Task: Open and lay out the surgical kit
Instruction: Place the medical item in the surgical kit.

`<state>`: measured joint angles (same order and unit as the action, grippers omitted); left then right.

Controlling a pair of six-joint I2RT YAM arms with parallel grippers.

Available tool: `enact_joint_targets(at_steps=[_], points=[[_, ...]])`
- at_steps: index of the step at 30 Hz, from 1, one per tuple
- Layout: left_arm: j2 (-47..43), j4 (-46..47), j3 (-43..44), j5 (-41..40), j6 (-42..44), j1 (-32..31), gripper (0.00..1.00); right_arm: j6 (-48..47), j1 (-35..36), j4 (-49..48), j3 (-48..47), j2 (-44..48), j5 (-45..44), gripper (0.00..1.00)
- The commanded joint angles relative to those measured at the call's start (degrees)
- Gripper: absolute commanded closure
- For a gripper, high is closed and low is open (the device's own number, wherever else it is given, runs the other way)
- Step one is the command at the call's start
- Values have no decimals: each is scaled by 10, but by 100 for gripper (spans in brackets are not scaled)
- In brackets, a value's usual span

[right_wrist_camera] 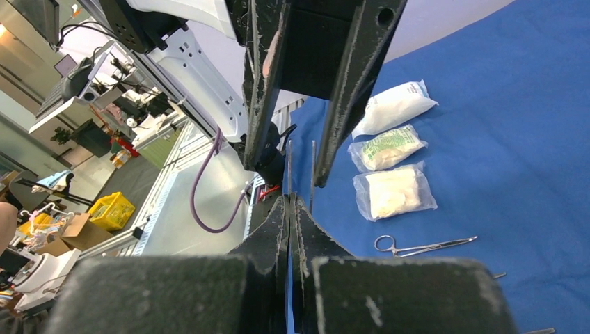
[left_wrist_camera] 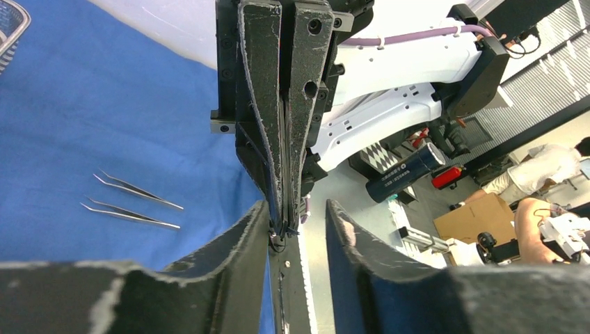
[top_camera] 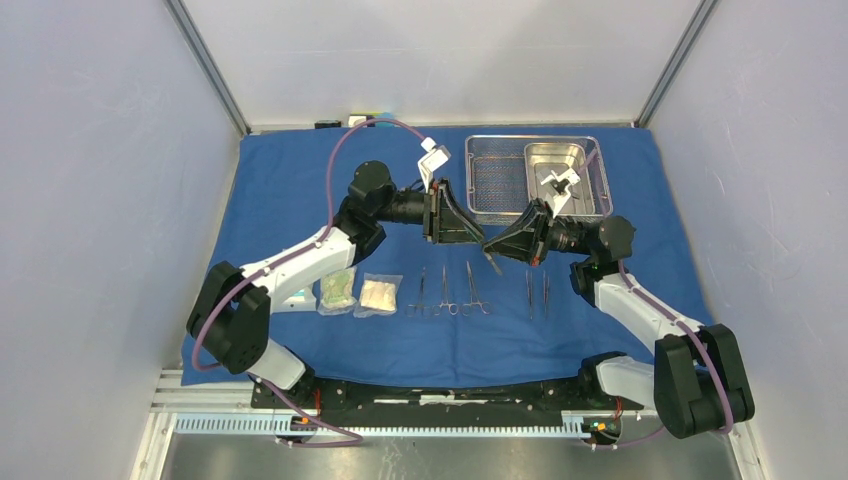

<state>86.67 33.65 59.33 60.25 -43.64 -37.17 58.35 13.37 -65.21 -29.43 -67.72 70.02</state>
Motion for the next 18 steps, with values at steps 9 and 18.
enact_joint_targets(at_steps=[9, 18], points=[[-6, -4, 25, 11, 15, -4, 71, -45, -1, 32, -3, 7, -5, 100], [-3, -35, 35, 7, 39, -4, 83, -107, -1, 104, -12, 14, -4, 100]])
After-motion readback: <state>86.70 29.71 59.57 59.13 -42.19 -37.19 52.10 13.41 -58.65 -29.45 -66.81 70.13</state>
